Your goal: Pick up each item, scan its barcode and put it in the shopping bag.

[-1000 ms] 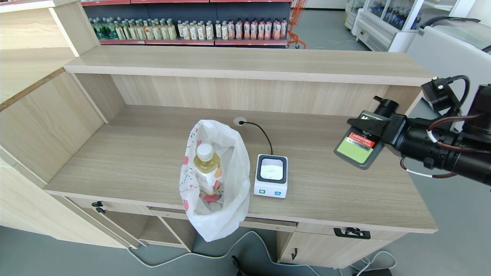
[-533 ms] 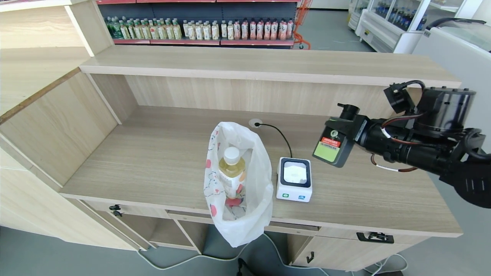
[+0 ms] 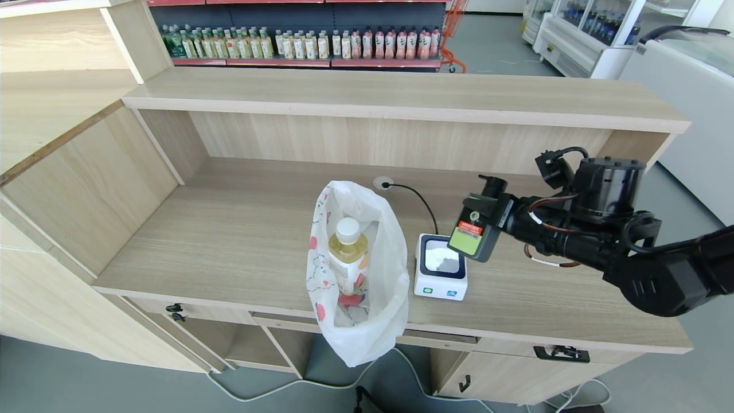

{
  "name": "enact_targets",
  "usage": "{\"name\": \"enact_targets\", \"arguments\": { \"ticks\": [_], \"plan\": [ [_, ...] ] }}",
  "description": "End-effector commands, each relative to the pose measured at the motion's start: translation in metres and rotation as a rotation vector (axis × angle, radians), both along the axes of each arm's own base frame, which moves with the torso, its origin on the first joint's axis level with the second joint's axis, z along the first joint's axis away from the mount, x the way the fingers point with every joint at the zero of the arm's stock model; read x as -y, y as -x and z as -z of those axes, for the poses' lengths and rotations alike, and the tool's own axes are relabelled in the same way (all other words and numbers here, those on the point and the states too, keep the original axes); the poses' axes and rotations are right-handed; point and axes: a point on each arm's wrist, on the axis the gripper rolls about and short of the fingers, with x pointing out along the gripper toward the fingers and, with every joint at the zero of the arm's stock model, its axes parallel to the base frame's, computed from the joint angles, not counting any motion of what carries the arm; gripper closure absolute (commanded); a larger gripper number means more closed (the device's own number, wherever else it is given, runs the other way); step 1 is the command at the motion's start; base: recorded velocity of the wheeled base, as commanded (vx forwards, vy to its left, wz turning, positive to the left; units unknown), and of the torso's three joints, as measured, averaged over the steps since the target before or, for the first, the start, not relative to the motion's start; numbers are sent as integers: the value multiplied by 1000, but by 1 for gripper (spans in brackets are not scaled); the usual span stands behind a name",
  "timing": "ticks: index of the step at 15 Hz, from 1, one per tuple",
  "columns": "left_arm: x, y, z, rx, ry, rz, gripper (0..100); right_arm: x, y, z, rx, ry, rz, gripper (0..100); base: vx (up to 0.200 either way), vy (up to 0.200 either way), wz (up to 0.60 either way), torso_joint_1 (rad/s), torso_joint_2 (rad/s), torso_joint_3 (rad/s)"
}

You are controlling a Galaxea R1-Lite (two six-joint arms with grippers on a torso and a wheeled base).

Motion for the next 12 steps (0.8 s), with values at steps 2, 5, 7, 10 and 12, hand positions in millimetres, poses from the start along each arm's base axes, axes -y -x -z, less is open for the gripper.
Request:
{"name": "enact_targets", "arguments": {
  "ticks": [2, 5, 7, 10, 12],
  "plan": [
    [0, 0, 0, -1, -1, 0, 0, -8, -8, 22, -31, 9, -17, 100, 0, 0, 0, 0, 0, 0],
    [0, 0, 0, -1, -1, 2, 0, -11, -14, 33, -16, 4, -17, 100, 0, 0, 0, 0, 0, 0],
    [0, 0, 0, -1, 0, 0, 0, -10, -16, 36, -2, 1, -14, 100, 0, 0, 0, 0, 0, 0],
    [0, 0, 0, -1, -1, 0, 0, -12, -19, 33, 11, -2, -19, 100, 0, 0, 0, 0, 0, 0],
    [0, 0, 0, -1, -1, 2, 0, -13, -20, 35, 13, 9, -28, 100, 0, 0, 0, 0, 0, 0]
  ]
}}
